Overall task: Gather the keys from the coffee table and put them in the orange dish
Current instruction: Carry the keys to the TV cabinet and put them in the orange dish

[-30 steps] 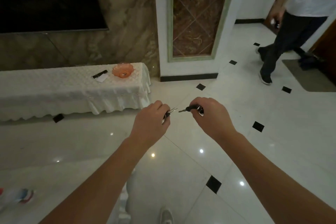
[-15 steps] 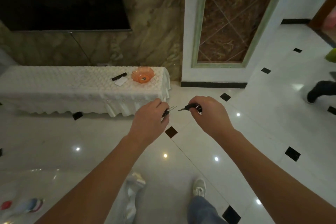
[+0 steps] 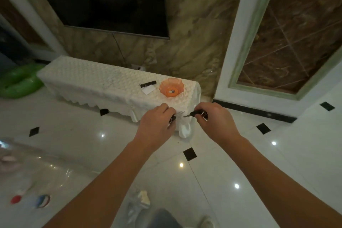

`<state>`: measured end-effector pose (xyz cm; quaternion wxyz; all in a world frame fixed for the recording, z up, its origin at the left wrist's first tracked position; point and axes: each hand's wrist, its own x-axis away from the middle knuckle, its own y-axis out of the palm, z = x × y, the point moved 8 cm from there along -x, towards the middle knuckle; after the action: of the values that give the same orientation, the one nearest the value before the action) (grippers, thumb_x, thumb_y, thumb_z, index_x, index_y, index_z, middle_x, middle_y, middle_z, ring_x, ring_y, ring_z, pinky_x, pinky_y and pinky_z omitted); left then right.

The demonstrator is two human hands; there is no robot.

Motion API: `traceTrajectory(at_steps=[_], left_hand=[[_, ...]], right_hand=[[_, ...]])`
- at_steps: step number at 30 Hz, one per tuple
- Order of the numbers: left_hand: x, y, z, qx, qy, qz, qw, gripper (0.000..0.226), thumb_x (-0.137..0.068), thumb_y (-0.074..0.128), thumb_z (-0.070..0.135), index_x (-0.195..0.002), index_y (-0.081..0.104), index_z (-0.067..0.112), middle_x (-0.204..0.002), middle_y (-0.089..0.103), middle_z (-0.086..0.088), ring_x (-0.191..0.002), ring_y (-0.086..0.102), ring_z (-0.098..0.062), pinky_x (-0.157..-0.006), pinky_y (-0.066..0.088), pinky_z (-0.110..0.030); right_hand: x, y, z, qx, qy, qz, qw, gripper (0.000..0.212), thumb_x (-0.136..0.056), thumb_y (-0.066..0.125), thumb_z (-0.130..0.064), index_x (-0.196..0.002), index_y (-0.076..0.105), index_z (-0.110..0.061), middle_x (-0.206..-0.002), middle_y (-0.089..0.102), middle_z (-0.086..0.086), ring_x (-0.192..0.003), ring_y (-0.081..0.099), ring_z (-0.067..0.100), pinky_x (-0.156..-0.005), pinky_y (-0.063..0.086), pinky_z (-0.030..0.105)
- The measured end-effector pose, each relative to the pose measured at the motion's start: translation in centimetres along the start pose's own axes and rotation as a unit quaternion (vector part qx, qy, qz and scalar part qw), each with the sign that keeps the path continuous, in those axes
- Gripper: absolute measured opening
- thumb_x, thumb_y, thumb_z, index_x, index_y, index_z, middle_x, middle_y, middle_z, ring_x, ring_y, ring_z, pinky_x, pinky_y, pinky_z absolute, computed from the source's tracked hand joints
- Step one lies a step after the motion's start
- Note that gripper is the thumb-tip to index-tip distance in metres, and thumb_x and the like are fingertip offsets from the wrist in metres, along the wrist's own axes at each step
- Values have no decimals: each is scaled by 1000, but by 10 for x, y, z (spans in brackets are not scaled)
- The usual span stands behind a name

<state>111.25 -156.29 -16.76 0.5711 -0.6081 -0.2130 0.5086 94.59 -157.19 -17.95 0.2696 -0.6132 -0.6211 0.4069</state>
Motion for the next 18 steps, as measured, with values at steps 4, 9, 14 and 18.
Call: traceTrajectory(at_steps=[4,9,14,18], left_hand=[[-27,11,-40,-3,-20,-5,1000,14,-82,68,23,-93,62,16,-84,58,1,-67,54,-13,-59,34,-19],[-78,40,-104,7,-38,-42,998,21,-88,64,29,-105,63,16,-95,62,0,-78,58,-13,-65,40,-21],[-137,56,-158,24,-24,-44,998,23,-89,63,29,-110,62,18,-100,62,1,-80,59,-15,-66,45,-23],[-179,60,-188,24,-10,-41,999,22,-88,63,28,-107,64,17,-101,63,0,-80,60,-15,-65,49,-25]], right_hand=[[-50,19,-4,-1,-13,-9,1000,13,-88,65,-29,-101,65,-31,-94,66,-11,-82,56,5,-74,47,21],[-119,46,-7,17,-2,-24,1000,15,-89,64,-29,-104,66,-27,-99,68,-7,-83,57,7,-76,48,22],[-190,55,-16,31,-7,-4,999,15,-89,63,-25,-104,67,-26,-97,69,-6,-84,56,9,-69,39,21],[-233,55,-17,44,-2,13,999,15,-89,63,-24,-103,67,-24,-96,69,-5,-85,57,12,-68,37,23]])
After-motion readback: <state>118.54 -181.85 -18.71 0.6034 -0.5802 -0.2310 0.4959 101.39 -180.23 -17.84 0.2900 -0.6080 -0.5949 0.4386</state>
